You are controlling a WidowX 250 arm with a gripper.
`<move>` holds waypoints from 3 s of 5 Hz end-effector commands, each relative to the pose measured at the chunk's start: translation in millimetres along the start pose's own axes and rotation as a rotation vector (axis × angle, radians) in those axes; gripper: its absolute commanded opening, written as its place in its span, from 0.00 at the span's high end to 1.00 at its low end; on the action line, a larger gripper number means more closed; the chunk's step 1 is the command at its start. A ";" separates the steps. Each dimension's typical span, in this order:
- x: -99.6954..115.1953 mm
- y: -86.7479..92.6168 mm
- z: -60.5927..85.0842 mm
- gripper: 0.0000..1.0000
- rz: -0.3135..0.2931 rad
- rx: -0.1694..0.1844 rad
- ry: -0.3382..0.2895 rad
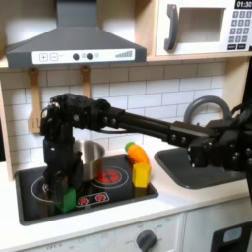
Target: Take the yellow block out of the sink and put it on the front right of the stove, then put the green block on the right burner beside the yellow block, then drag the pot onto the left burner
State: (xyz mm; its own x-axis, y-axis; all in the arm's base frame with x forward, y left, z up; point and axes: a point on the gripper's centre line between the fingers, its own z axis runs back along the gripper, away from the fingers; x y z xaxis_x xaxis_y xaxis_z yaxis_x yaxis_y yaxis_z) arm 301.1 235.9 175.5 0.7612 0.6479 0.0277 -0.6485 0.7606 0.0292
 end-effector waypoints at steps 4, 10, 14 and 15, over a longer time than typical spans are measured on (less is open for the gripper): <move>3.5 -16.1 -9.8 0.00 -0.001 0.014 0.010; 8.8 -15.1 -21.1 1.00 0.030 0.014 0.021; 10.1 -18.8 -15.7 1.00 0.049 0.001 0.017; 11.2 -20.0 -10.6 1.00 0.056 -0.014 0.012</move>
State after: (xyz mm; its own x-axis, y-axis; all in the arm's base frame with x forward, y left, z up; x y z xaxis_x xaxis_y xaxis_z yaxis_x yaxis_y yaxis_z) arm 321.5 230.0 165.7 0.7189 0.6948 0.0195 -0.6951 0.7187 0.0156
